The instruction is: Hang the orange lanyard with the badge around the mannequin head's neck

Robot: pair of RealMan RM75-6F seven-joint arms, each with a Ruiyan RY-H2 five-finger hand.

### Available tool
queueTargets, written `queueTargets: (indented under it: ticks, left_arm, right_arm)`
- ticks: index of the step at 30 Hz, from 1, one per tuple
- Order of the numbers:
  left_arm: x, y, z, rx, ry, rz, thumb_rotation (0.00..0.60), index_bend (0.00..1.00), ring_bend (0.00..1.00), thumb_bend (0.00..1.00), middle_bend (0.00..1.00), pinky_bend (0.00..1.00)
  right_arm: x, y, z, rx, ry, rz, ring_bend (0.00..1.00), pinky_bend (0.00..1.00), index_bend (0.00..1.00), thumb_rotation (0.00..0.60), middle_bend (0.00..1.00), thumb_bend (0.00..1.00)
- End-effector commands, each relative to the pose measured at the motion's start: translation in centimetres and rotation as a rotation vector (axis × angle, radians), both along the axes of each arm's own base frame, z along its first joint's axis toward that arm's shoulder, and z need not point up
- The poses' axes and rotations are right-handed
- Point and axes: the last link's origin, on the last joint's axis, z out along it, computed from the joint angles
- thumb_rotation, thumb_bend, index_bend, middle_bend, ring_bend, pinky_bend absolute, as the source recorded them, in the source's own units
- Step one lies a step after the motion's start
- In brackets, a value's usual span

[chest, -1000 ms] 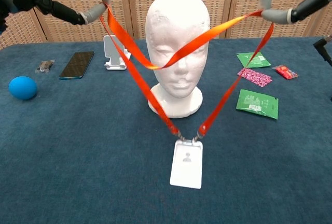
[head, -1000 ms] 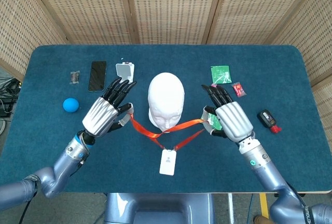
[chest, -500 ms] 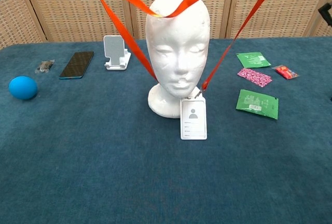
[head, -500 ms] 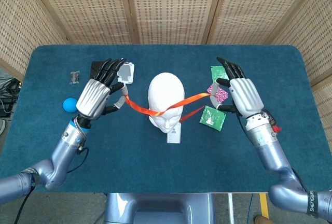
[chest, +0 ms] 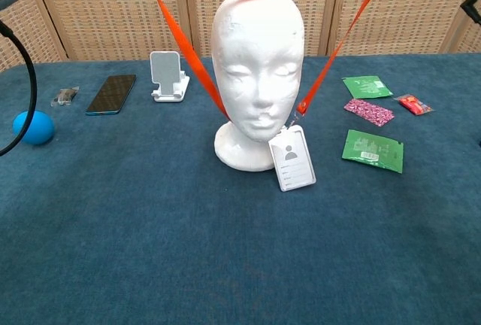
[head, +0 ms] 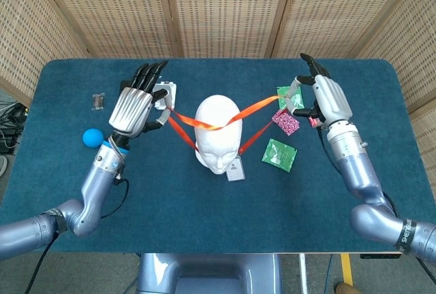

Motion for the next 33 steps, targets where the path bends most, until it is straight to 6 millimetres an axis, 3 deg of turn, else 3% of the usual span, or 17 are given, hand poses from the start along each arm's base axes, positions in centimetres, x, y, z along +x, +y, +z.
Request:
queueTargets:
  ticks: [1, 16, 17, 19, 21, 23, 24, 27, 33]
  left_arm:
    - [0.4, 0.6, -0.3, -0.008, 0.011, 0.029, 0.6, 0.64, 0.0, 0.46, 0.0, 0.0]
    - [-1.2, 3.0, -2.1, -0.053, 0.024, 0.143, 0.6, 0.58, 0.0, 0.45, 0.0, 0.0]
    - [-1.4, 3.2, -2.2, -0.056, 0.024, 0.15, 0.6, 0.55, 0.0, 0.45, 0.0, 0.0]
    - [-1.7, 3.3, -2.4, -0.064, 0.028, 0.158, 0.6, 0.38, 0.0, 0.45, 0.0, 0.0]
    - [-2.2, 3.5, -2.7, -0.086, 0.034, 0.178, 0.6, 0.09, 0.0, 0.44, 0.0, 0.0]
    - [-2.5, 3.6, -2.8, -0.104, 0.033, 0.197, 0.6, 0.0, 0.0, 0.37, 0.0, 0.0]
    - [-2.7, 3.7, -2.7, -0.105, 0.03, 0.205, 0.6, 0.0, 0.0, 0.3, 0.0, 0.0]
    - [-2.9, 3.8, -2.6, -0.101, 0.017, 0.211, 0.6, 0.0, 0.0, 0.14, 0.0, 0.0]
    - [-3.4, 4.0, -2.0, -0.085, 0.001, 0.212, 0.6, 0.0, 0.0, 0.09, 0.0, 0.0]
  right_arm:
    - [0.0, -1.1, -0.6, 0.011, 0.001, -0.021, 0.0, 0.0, 0.76, 0.6, 0.04, 0.71]
    - [-0.3, -4.3, -2.2, 0.013, -0.042, -0.108, 0.0, 0.0, 0.76, 0.6, 0.05, 0.71]
    - [-0.5, -4.4, -2.3, 0.014, -0.044, -0.116, 0.0, 0.0, 0.76, 0.6, 0.05, 0.71]
    - [-0.8, -4.6, -2.4, 0.014, -0.039, -0.129, 0.0, 0.0, 0.73, 0.6, 0.05, 0.69]
    - [-1.5, -4.7, -2.8, 0.026, -0.015, -0.144, 0.0, 0.0, 0.57, 0.6, 0.04, 0.57]
    - [-2.1, -4.8, -3.1, 0.036, -0.002, -0.157, 0.0, 0.0, 0.36, 0.6, 0.02, 0.41]
    - [-2.3, -4.8, -3.2, 0.037, 0.006, -0.163, 0.0, 0.0, 0.25, 0.6, 0.01, 0.32]
    - [-2.8, -4.8, -3.4, 0.032, 0.024, -0.17, 0.0, 0.0, 0.12, 0.6, 0.0, 0.21]
    - [-3.2, -4.7, -3.3, 0.017, 0.041, -0.17, 0.0, 0.0, 0.09, 0.6, 0.0, 0.18]
